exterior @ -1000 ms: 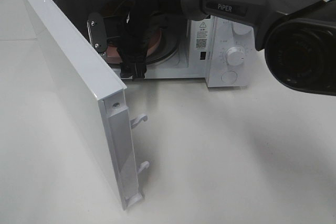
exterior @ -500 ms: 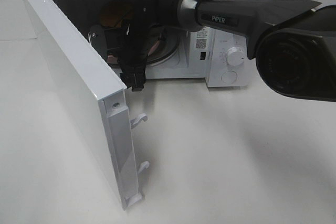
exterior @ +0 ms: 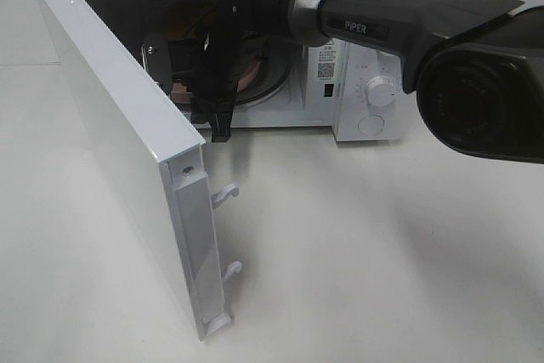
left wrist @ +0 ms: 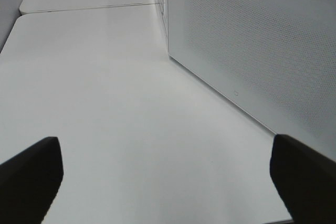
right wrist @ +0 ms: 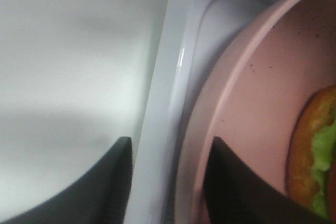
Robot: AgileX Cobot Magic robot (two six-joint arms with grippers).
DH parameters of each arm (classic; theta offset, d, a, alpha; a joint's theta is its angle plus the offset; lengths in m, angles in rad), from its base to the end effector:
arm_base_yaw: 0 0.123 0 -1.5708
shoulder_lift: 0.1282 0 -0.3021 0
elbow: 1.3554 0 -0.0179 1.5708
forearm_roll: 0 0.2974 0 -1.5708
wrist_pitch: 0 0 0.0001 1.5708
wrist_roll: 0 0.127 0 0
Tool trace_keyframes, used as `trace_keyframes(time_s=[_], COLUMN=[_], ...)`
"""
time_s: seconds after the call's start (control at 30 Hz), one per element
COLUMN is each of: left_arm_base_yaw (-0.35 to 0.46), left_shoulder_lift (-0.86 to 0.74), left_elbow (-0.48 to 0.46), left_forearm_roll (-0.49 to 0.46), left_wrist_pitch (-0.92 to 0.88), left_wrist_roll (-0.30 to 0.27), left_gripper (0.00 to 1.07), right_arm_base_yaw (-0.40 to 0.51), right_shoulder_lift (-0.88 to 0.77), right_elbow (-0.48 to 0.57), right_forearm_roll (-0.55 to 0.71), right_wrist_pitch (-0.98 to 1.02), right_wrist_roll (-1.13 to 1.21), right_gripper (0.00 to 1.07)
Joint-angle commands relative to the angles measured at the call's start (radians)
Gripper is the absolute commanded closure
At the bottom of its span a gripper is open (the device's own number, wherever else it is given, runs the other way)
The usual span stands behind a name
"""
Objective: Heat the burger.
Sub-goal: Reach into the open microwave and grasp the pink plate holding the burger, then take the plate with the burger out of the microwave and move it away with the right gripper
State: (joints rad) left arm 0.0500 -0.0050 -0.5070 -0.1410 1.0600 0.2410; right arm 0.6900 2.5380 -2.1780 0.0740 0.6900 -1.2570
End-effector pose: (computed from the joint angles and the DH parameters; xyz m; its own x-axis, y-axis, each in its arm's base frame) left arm 0.0495 -0.0131 0.2870 -0.4235 0.1486 -0.8936 0.1347 0.9858 0.1001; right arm 0.4839 0.4071 0.0943 0.3827 -0.8912 -0.2434 -0.8274 -0.2135 -0.5194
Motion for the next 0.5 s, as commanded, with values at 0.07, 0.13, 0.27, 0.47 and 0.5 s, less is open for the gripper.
trace_keyframes(time_s=[0.07,0.13,0.27,0.47,0.5], left_arm_base_yaw=[-0.007,-0.007,-0.007,-0.007,-0.007], left_shoulder_lift=[-0.016,-0.016,-0.016,-0.016,-0.016], left_elbow=[-0.001,-0.001,-0.001,-0.001,-0.001], left_forearm_roll=[-0.008,-0.008,-0.008,-0.008,-0.008], left_wrist_pitch=[-0.010,-0.010,-0.010,-0.010,-0.010], left_wrist_roll=[-0.003,-0.003,-0.003,-0.003,-0.003], left_gripper=[0.04,0.04,0.04,0.04,0.04], right_arm_base_yaw=[-0.003,-0.003,-0.003,-0.003,-0.003], right_shoulder_lift=[0.003,0.001,-0.002,-0.017,-0.022], right_elbow=[0.008,0.008,0.008,0.008,0.008], right_forearm_roll=[0.013,0.012,0.012,0.010,0.010], right_wrist_pitch=[0.083,0.106,0.153,0.234,0.239], right_wrist_roll=[0.058,0.108,0.103,0.098,0.098], right_gripper=[1.00,1.07,1.07,1.07,1.07])
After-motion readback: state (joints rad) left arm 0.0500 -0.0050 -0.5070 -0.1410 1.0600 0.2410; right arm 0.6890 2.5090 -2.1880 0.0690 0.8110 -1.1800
